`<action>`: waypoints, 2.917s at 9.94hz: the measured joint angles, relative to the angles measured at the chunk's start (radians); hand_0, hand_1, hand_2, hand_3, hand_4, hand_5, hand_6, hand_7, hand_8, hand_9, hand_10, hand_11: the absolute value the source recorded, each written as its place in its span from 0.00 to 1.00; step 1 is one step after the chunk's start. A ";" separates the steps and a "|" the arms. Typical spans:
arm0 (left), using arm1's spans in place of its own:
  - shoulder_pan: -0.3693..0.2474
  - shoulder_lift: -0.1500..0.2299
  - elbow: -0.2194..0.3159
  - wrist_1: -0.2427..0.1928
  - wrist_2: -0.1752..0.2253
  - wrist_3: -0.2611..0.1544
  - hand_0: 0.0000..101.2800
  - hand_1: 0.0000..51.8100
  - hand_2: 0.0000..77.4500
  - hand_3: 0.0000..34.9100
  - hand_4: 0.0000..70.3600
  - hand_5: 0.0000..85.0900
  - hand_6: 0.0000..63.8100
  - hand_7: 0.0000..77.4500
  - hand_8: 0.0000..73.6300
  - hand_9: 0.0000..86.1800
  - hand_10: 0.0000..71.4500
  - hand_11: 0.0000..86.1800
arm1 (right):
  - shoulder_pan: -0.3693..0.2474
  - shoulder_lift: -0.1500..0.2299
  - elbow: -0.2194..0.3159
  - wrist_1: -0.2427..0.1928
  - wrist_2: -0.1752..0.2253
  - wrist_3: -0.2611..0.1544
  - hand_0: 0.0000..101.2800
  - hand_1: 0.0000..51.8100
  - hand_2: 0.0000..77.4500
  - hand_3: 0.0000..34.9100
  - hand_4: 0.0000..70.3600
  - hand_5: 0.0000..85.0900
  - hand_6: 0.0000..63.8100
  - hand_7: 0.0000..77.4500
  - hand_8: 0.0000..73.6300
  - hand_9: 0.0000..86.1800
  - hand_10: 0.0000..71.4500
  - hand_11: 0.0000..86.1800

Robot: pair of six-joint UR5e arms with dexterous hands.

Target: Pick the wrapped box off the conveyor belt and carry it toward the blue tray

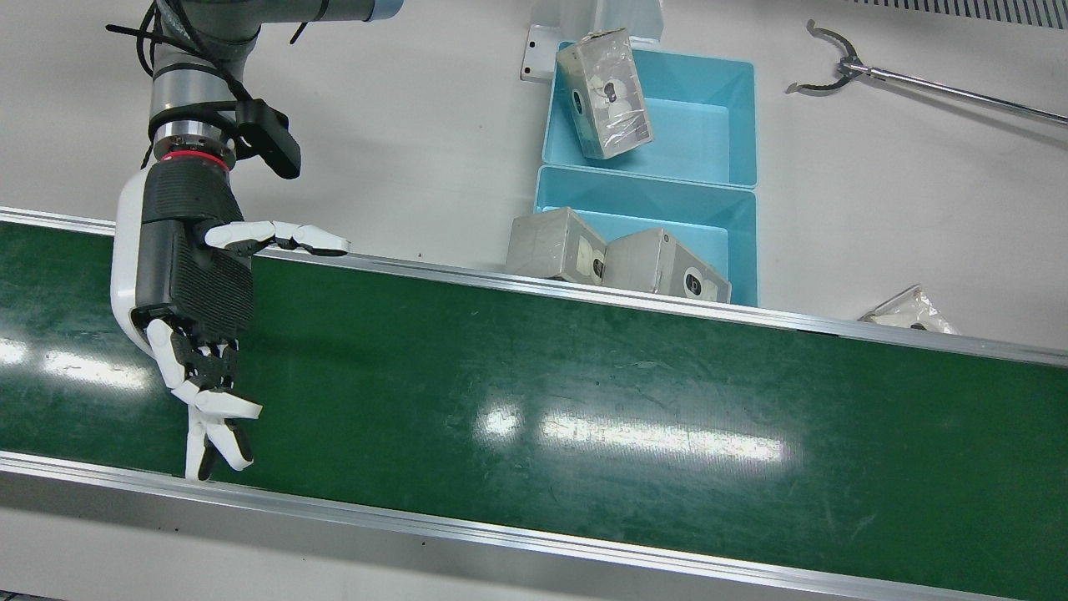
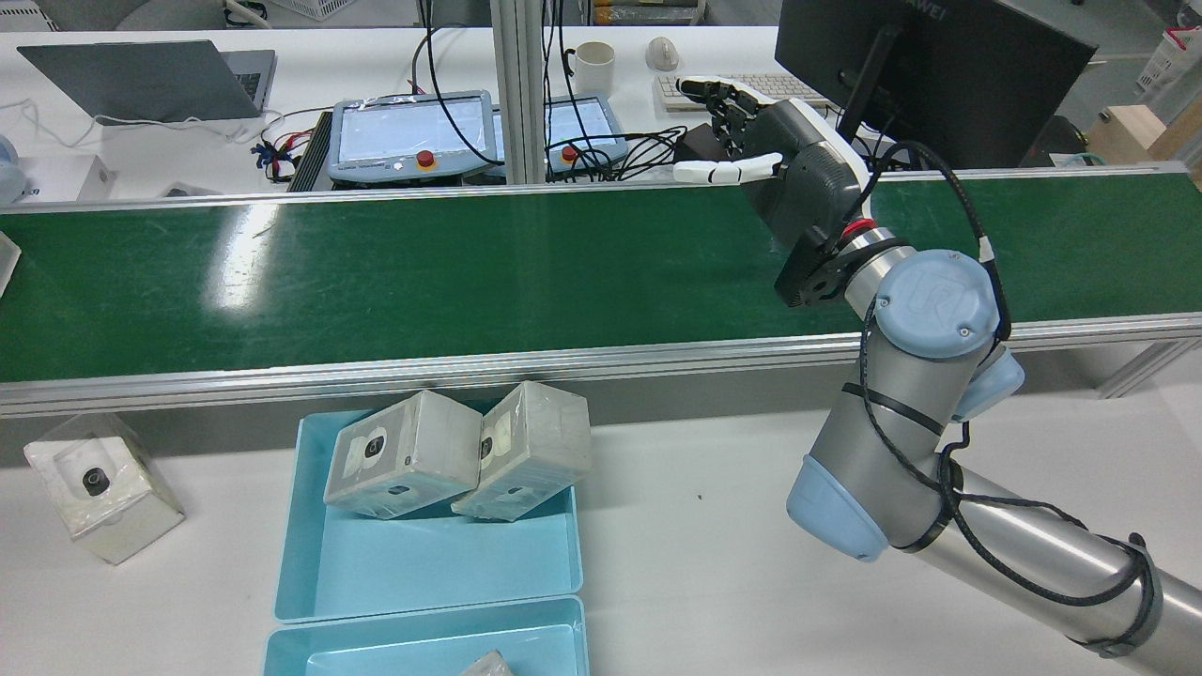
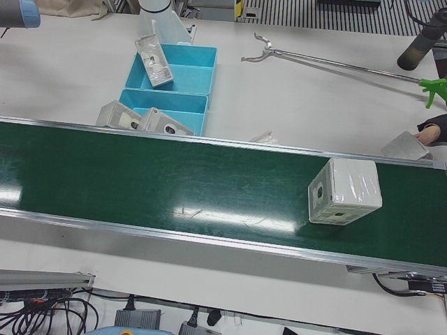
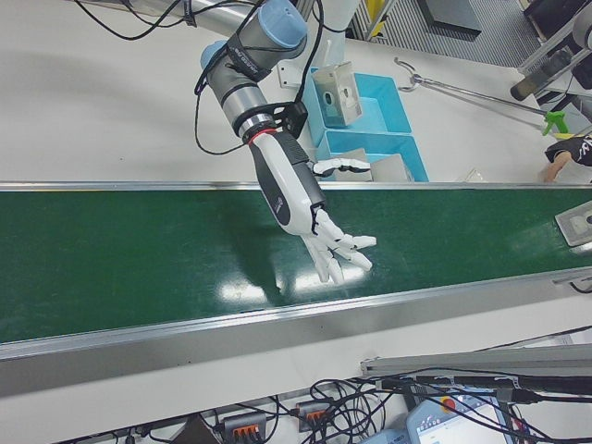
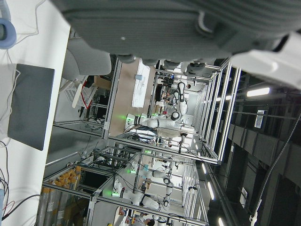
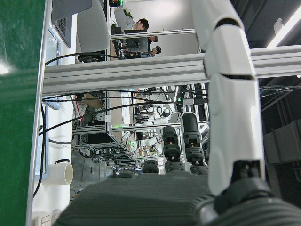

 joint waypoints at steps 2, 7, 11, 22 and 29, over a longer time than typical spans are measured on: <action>0.000 0.000 0.000 0.000 0.000 0.000 0.00 0.00 0.01 0.00 0.00 0.01 0.01 0.01 0.01 0.00 0.01 0.01 | -0.003 0.004 -0.002 -0.001 0.003 -0.006 0.49 0.34 0.20 0.00 0.18 0.33 0.10 0.10 0.01 0.04 0.00 0.01; 0.000 0.000 0.000 0.000 0.000 0.000 0.00 0.00 0.01 0.00 0.00 0.01 0.01 0.00 0.01 0.00 0.01 0.01 | -0.012 -0.001 -0.006 0.000 0.005 -0.007 0.49 0.34 0.19 0.00 0.15 0.31 0.06 0.08 0.01 0.04 0.00 0.01; 0.000 0.000 0.000 0.000 0.000 0.000 0.00 0.00 0.01 0.00 0.00 0.01 0.01 0.01 0.01 0.00 0.00 0.01 | -0.019 -0.003 -0.061 0.080 -0.004 0.002 0.49 0.36 0.23 0.00 0.17 0.29 0.11 0.11 0.03 0.06 0.00 0.01; 0.000 0.000 0.000 0.000 0.000 0.000 0.00 0.00 0.01 0.00 0.00 0.01 0.01 0.00 0.01 0.00 0.01 0.01 | -0.022 -0.005 -0.114 0.163 -0.017 -0.004 0.49 0.36 0.21 0.00 0.19 0.31 0.12 0.11 0.02 0.06 0.00 0.01; 0.000 0.000 0.000 0.000 0.000 0.000 0.00 0.00 0.01 0.00 0.00 0.01 0.01 0.01 0.01 0.00 0.01 0.01 | -0.035 -0.002 -0.150 0.168 -0.017 -0.003 0.49 0.31 0.13 0.00 0.14 0.28 0.11 0.09 0.01 0.04 0.00 0.01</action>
